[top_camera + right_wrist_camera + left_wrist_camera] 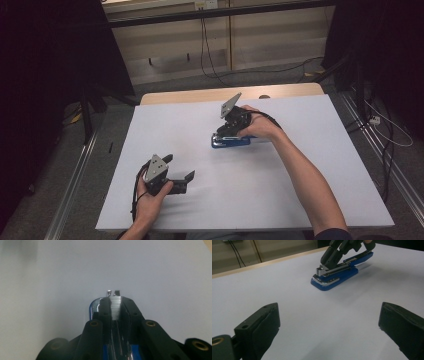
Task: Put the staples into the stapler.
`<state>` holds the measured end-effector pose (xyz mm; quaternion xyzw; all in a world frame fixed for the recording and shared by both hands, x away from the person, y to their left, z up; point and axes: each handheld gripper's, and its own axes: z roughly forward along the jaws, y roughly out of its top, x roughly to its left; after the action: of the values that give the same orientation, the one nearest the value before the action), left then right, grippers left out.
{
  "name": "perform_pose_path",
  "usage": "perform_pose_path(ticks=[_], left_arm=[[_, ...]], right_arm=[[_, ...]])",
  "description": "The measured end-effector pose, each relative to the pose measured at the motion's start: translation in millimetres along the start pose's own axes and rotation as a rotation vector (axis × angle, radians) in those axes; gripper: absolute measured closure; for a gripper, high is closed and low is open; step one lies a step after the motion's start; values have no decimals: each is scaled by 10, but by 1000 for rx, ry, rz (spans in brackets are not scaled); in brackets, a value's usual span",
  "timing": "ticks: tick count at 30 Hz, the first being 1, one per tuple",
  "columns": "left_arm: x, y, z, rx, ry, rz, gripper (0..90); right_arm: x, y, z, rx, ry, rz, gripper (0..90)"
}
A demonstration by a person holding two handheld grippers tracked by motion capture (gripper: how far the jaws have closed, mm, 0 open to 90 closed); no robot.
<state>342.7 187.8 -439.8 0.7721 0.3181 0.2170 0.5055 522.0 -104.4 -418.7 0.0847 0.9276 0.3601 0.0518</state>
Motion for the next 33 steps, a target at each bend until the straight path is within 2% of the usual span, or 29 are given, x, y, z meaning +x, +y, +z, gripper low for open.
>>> perform_pose_path(ticks=[12,20,33], left_arm=[[-6,1,0,-4,-2,-2,38],[-5,2,-2,-3,0,2,38],[3,3,-7,-4,-1,2,38]], right_arm=[[-9,18,24,15,8,-28,793],[-11,15,26,12,9,-12,789],[-11,5,39,20,-9,17,732]])
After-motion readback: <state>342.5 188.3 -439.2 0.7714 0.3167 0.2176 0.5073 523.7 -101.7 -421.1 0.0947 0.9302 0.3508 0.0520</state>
